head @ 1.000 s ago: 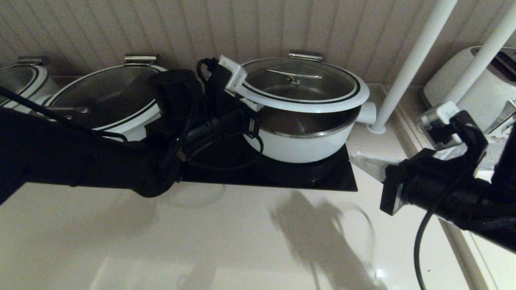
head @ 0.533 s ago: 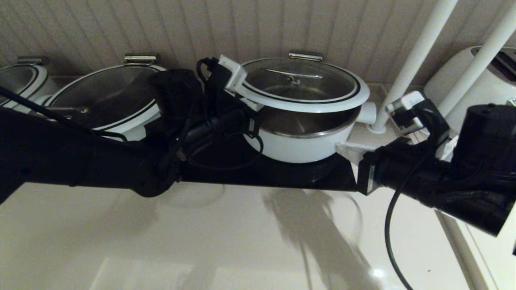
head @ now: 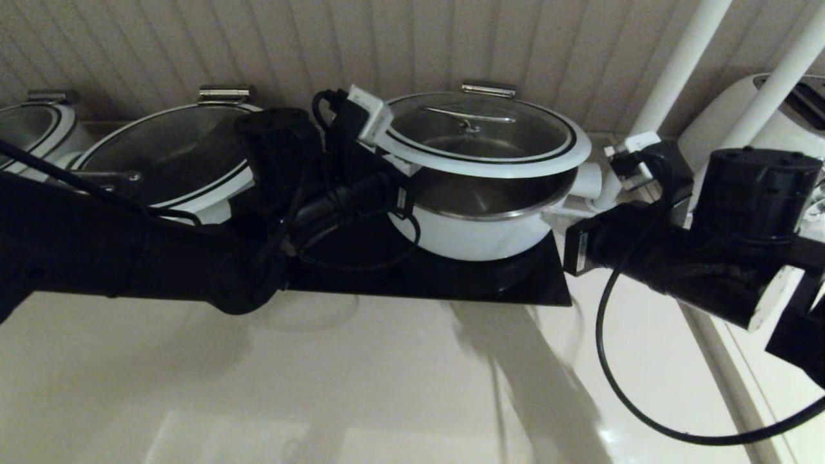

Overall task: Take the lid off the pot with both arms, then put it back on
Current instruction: Open the pot lid completely

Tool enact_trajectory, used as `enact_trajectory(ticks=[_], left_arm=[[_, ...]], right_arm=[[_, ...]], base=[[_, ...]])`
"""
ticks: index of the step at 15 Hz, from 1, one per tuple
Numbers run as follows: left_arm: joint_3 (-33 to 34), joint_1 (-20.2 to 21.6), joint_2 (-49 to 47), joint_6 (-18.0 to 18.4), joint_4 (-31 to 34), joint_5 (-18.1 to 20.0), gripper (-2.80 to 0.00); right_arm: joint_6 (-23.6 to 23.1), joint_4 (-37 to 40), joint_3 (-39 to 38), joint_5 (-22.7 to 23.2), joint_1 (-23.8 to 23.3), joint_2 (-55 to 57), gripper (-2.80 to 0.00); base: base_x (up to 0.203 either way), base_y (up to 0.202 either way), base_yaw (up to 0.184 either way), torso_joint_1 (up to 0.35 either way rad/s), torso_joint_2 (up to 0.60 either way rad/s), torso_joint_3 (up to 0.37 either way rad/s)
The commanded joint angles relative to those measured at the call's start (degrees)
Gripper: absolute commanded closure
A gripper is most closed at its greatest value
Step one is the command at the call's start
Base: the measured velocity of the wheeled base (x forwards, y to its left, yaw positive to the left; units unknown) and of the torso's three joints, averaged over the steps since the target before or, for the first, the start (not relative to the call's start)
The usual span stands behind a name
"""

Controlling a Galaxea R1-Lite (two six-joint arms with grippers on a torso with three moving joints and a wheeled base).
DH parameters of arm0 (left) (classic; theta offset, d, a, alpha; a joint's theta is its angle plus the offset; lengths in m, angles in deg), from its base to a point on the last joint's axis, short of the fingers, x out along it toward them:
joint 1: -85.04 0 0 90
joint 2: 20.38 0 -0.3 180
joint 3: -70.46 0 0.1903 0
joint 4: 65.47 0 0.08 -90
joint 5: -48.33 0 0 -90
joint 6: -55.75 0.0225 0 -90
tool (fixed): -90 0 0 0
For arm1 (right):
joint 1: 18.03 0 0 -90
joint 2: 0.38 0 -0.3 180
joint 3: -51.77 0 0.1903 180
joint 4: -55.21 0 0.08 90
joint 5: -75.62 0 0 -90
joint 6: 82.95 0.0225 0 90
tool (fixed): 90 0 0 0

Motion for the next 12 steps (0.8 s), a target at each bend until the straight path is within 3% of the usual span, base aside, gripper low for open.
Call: enact_trajectory(ticks=[1, 6, 12], left_arm=[[0.0, 0.0, 0.2, 0.1, -0.3, 0.1, 0.0], [0.0, 0.0, 0.1, 0.1, -0.3, 0.1, 0.0], [0.0, 0.0, 0.3, 0.2, -0.3, 0.1, 0.0]], right_arm=[[0.0, -0.5, 2.0, 0.0, -1.0, 2.1, 0.0], [-1.5, -9.2, 5.5, -0.2, -1.9, 6.9, 0.0], [-1.9, -9.3, 6.4, -0.2, -2.0, 6.9, 0.0]], base=[[0.0, 0.0, 0.0, 0.0, 0.0, 0.0], [0.0, 0.0, 0.0, 0.0, 0.0, 0.0], [0.0, 0.0, 0.0, 0.0, 0.0, 0.0]])
